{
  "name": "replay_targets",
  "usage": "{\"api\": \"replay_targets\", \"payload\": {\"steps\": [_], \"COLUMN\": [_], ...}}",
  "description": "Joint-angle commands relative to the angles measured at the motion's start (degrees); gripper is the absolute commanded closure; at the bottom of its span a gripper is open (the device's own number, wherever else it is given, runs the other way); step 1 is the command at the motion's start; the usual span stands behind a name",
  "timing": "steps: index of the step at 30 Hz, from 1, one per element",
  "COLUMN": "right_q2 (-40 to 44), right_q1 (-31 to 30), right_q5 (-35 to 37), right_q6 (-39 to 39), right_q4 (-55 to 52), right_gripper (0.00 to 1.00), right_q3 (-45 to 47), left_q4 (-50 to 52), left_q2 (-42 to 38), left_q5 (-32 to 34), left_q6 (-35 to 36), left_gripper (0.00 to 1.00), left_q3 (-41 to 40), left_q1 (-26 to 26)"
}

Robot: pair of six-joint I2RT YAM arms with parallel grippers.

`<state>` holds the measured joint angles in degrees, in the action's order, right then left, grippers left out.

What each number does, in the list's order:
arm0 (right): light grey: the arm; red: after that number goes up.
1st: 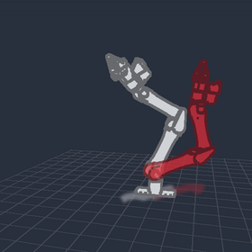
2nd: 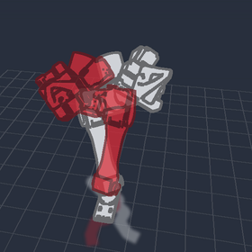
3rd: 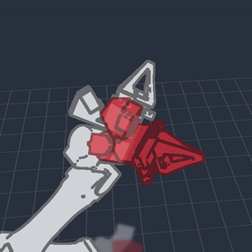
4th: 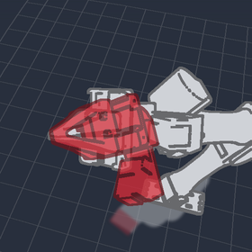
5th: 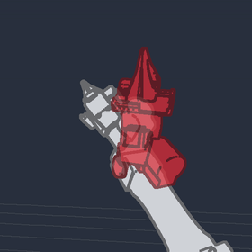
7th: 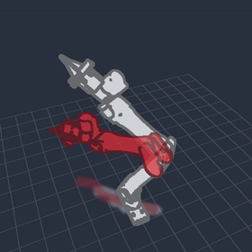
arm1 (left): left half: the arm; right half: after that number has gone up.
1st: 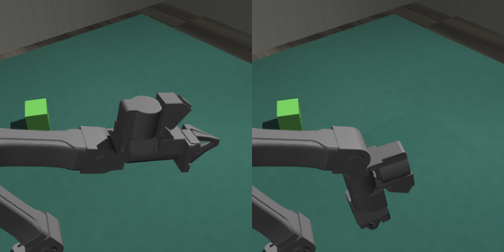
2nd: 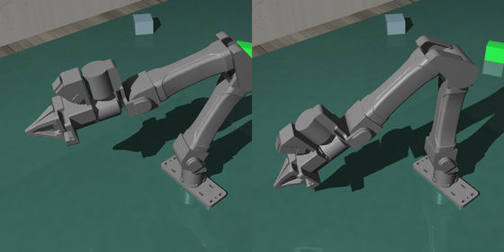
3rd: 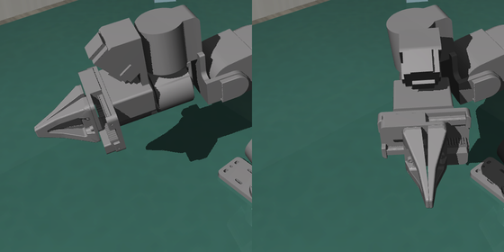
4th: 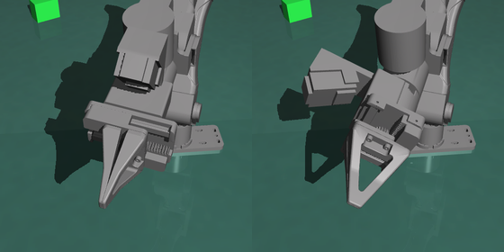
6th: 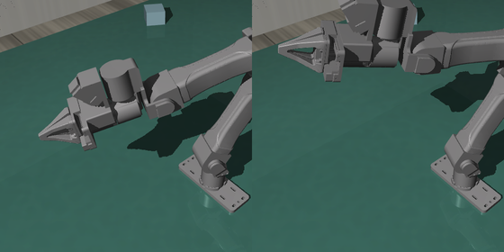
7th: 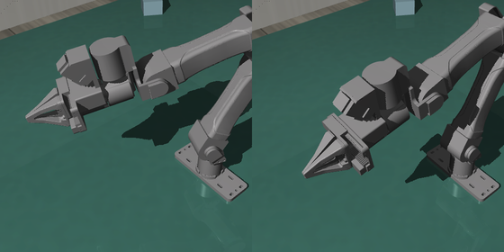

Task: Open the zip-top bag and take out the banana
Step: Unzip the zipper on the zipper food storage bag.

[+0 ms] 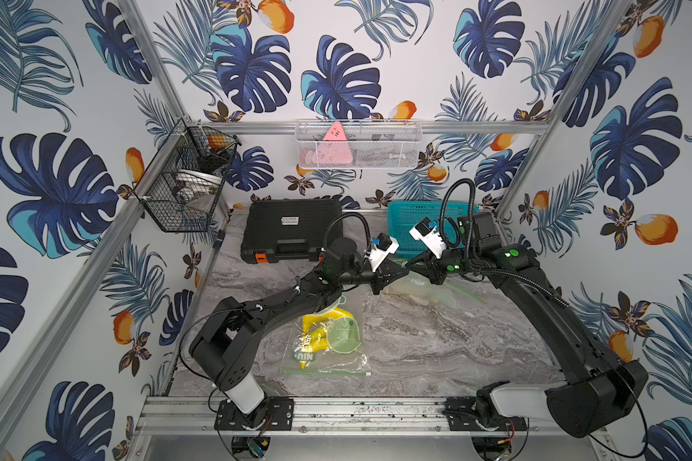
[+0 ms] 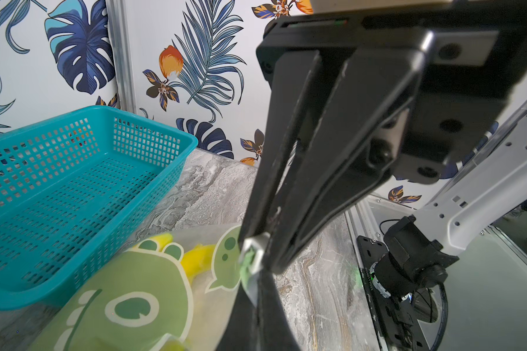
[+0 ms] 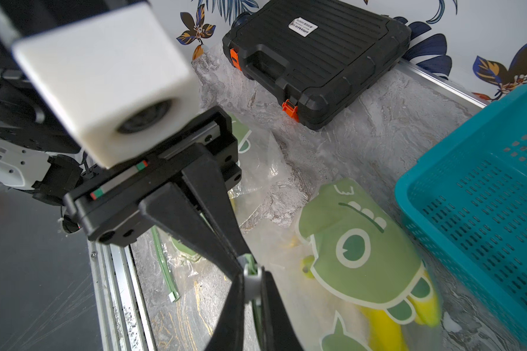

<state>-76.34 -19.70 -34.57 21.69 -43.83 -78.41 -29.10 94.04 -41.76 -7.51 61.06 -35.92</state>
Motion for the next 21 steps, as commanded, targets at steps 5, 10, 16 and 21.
{"api": "replay_targets", "payload": {"steps": [5, 10, 16, 21], "right_q2": [0.0, 0.2, 1.4, 0.8], "right_q1": [0.0, 0.0, 0.0, 0.0], "right_q5": [-0.9, 0.9, 2.7, 2.0], "right_q6": [0.5, 1.2, 1.2, 1.1], "right_q4": [-2.1, -3.3, -2.7, -2.9], "right_gripper": [0.92, 0.93, 0.93, 0.93], "right_q3": [-0.8, -1.1, 0.9, -0.7], "left_q4": [-1.6, 5.0, 11.9, 9.8], "left_q2": [-0.5, -3.6, -8.7, -6.9], "left_q5": [0.2, 3.3, 5.4, -0.8], "left_q6": [0.4, 4.2, 7.2, 6.0], "left_gripper": [1.00, 0.77, 0.69, 0.69], "left_q3": [0.7, 1.1, 1.3, 1.0], "left_q1": [0.2, 0.7, 3.7, 4.0]}}
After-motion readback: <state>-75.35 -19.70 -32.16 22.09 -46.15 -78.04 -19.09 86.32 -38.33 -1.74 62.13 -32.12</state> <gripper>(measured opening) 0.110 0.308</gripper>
